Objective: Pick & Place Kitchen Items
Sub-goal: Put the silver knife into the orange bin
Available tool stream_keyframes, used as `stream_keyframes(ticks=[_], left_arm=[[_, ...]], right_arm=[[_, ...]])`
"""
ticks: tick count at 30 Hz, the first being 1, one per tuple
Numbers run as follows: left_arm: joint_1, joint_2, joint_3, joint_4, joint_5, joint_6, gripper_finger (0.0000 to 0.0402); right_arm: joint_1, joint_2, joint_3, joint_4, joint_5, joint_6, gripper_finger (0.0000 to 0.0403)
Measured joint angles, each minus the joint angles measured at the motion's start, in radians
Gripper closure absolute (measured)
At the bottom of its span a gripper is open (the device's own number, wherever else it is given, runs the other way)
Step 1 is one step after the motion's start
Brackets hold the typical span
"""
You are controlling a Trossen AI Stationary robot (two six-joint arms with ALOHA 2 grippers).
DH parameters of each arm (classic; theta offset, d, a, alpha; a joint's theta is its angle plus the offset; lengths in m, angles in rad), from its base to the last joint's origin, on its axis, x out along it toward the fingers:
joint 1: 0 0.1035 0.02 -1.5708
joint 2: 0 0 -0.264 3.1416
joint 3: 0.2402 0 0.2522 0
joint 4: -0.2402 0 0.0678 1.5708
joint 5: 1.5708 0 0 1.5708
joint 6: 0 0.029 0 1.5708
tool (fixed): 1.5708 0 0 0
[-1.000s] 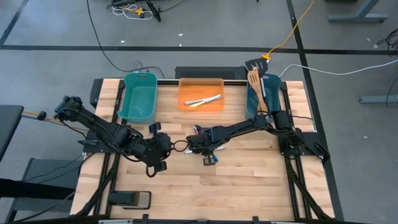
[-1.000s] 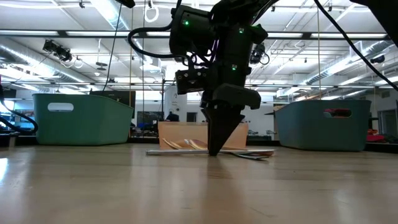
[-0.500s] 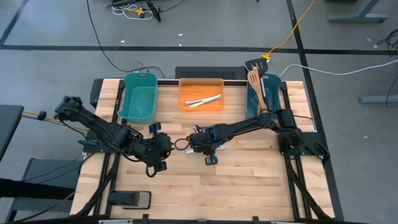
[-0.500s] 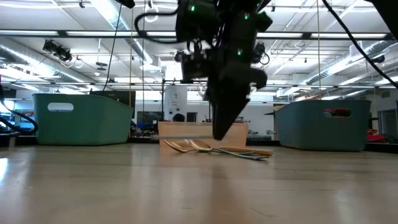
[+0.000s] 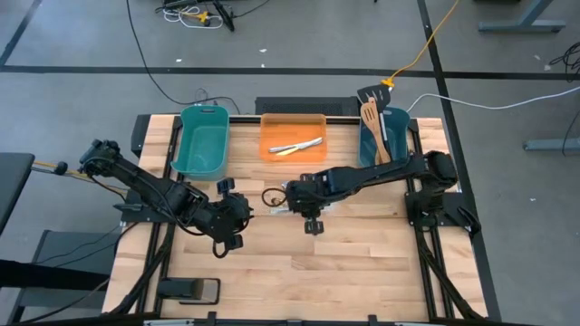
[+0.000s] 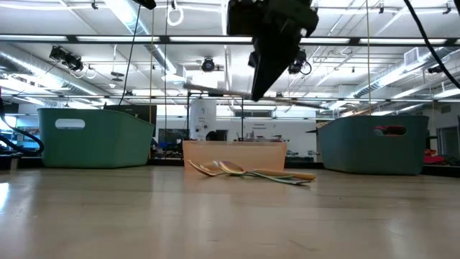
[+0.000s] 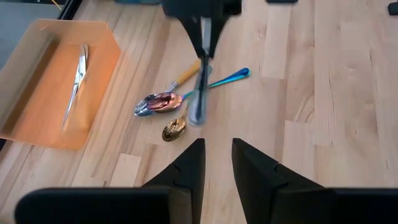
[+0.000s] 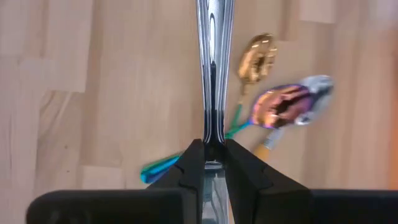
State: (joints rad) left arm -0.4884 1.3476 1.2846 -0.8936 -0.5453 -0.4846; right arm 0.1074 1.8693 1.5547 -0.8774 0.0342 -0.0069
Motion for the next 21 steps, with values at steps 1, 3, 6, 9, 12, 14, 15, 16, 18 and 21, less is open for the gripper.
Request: stream_keyframes(ticks=[1, 3, 6, 9, 12, 14, 15, 16, 18, 21], left_arm=[[0.000, 0.000, 0.000, 0.000, 0.000, 0.000, 0.0317], [0.000, 0.000, 0.000, 0.000, 0.000, 0.000, 0.0317], [0.000, 0.000, 0.000, 0.000, 0.000, 0.000, 0.0317], [0.000, 0.000, 0.000, 0.001, 0.000, 0.000, 0.0317], [0.000, 0.000, 0.000, 0.004, 0.000, 0.000, 0.0317], [0.000, 0.000, 0.000, 0.005, 0.000, 0.000, 0.0317], [0.000, 0.000, 0.000, 0.005, 0.000, 0.000, 0.0317], [0.000, 0.000, 0.000, 0.005, 0.000, 0.000, 0.0317], [0.000, 0.000, 0.000, 0.005, 0.000, 0.001, 0.0317], [0.000, 0.000, 0.000, 0.007, 0.000, 0.009, 0.0317]], right_arm=[[0.000, -0.013, 0.000, -0.008, 0.015, 0.002, 0.0354], [0.000, -0.038, 0.000, -0.027, 0.037, 0.006, 0.0354], [-0.001, -0.068, 0.000, -0.038, 0.077, 0.022, 0.0354], [-0.003, -0.085, 0.000, -0.046, 0.115, 0.015, 0.0354], [-0.012, -0.101, 0.000, -0.046, 0.139, 0.011, 0.0354], [-0.021, -0.105, 0.001, -0.042, 0.140, 0.011, 0.0354], [-0.026, -0.108, 0.001, -0.043, 0.139, 0.010, 0.0354], [-0.030, -0.111, 0.001, -0.048, 0.139, 0.010, 0.0354], [-0.039, -0.121, 0.001, -0.043, 0.133, 0.007, 0.0354], [-0.056, -0.131, 0.001, -0.046, 0.131, 0.006, 0.0354]])
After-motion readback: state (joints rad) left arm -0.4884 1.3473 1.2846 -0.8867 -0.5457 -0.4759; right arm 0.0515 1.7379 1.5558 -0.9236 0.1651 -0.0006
